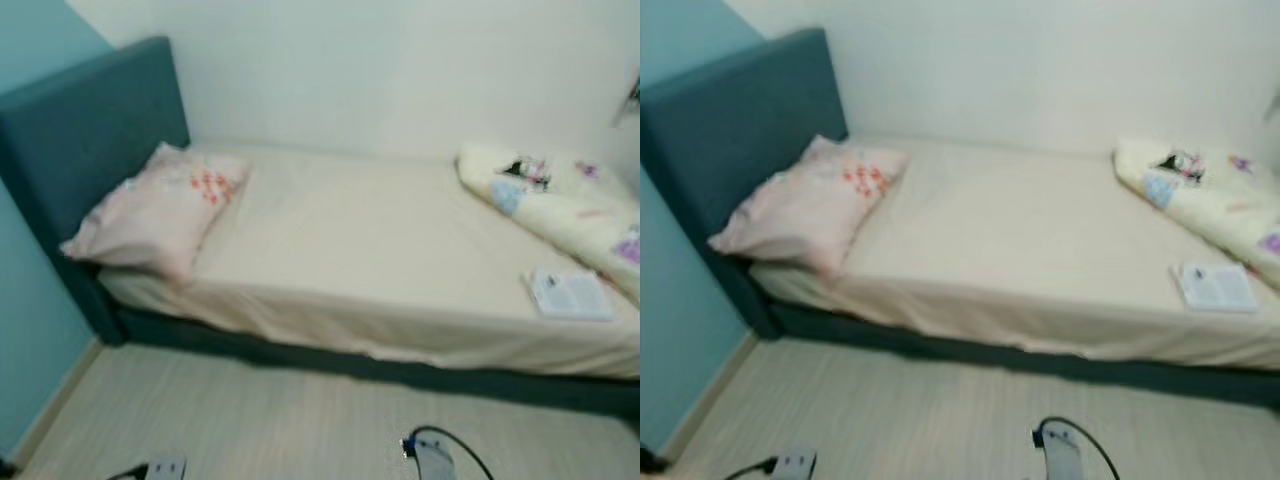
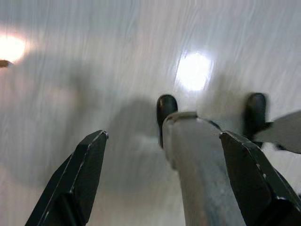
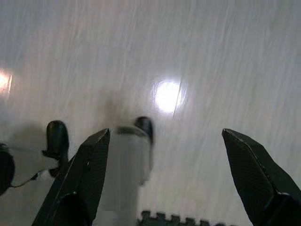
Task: Clean up the room
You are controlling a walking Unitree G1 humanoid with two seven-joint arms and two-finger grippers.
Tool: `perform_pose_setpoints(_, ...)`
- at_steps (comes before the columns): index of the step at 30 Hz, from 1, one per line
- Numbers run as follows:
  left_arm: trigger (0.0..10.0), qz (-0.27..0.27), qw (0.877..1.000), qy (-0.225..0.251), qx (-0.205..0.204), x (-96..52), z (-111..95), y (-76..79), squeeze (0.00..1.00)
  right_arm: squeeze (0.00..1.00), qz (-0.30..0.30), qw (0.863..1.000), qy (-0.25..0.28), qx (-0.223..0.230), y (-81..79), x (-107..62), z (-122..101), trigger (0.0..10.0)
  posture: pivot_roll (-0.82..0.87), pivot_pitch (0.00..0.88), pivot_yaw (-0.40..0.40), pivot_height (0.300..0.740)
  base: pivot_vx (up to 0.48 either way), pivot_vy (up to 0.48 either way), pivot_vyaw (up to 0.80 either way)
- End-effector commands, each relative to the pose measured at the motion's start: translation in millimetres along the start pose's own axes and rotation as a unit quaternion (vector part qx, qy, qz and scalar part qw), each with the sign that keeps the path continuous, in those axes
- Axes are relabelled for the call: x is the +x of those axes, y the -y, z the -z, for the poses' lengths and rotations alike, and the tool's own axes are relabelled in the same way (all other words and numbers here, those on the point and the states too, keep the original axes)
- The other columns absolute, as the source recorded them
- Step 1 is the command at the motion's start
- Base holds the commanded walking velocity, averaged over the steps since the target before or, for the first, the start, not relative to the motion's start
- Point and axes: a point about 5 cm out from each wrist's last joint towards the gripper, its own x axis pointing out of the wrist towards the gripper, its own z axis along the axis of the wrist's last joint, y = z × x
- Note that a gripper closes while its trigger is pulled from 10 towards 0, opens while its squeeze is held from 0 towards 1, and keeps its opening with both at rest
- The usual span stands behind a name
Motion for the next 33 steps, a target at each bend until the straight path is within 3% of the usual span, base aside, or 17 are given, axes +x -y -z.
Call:
perform_pose_setpoints(1,10.0,0.001,1.000,-0.004,-0.002,-0.2,1.9,-0.4,0.00,0.00,0.009,1.000,-0.006,0.006,5.2,-0.4,1.8,10.0,-0.07,0.000,-0.009,0.740,0.000,-0.480,0.00)
perform_pose_setpoints(5,10.0,0.001,1.000,-0.003,-0.001,-0.1,0.9,-0.5,0.00,0.00,0.011,1.000,-0.006,0.006,10.1,-1.0,2.9,10.0,-0.07,0.000,-0.009,0.740,0.000,-0.480,0.00)
perform_pose_setpoints(18,10.0,0.005,1.000,0.002,0.007,0.5,-3.7,0.2,0.00,0.00,0.033,0.999,-0.016,0.012,50.2,-9.5,20.1,10.0,-0.08,0.000,-0.009,0.740,0.000,-0.480,0.00)
perform_pose_setpoints(25,10.0,0.008,1.000,0.014,0.000,1.3,-11.9,1.9,0.00,0.00,0.031,0.999,-0.011,0.014,45.8,-7.6,14.2,10.0,-0.07,0.000,-0.004,0.740,0.000,-0.480,0.00)
perform_pose_setpoints(27,10.0,0.012,1.000,0.024,-0.005,2.0,-18.8,4.9,0.00,0.00,0.026,1.000,-0.008,0.013,33.0,-4.7,9.4,10.0,-0.08,0.000,-0.003,0.740,0.000,-0.480,0.00)
perform_pose_setpoints(33,10.0,0.016,0.999,0.033,-0.006,2.6,-25.9,8.1,0.00,0.00,0.019,1.000,-0.007,0.014,20.3,-2.5,6.0,10.0,-0.08,0.000,-0.002,0.740,0.000,-0.480,0.00)
